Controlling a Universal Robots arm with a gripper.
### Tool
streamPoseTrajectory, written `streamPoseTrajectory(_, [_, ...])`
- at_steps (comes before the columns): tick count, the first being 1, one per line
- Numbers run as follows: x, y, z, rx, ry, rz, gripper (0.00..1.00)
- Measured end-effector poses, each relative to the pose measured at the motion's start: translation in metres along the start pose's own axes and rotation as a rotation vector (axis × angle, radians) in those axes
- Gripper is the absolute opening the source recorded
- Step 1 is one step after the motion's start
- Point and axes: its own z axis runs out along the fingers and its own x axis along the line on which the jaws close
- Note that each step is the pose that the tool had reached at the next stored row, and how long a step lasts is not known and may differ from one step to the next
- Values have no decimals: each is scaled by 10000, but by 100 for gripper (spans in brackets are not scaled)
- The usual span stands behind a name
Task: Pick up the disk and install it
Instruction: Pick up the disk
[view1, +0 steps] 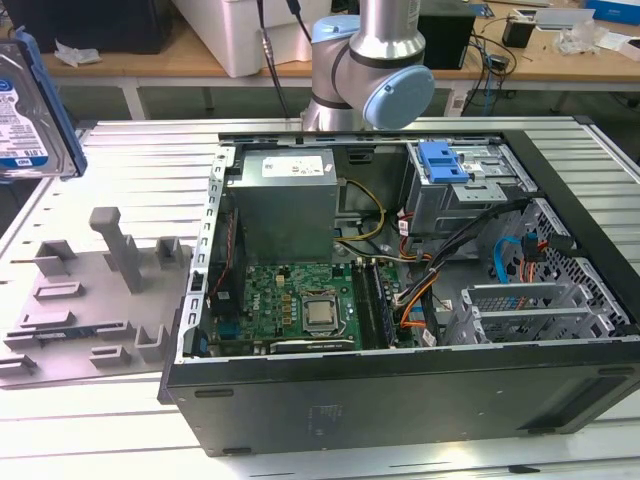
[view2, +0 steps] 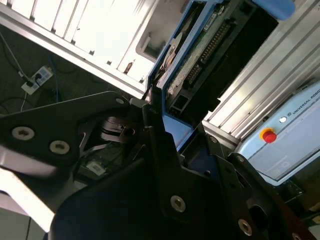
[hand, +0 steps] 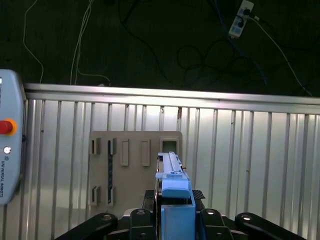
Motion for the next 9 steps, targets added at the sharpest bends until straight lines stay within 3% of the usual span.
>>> streamPoseTrajectory(9, [5,1,-77,1,-1,0,37])
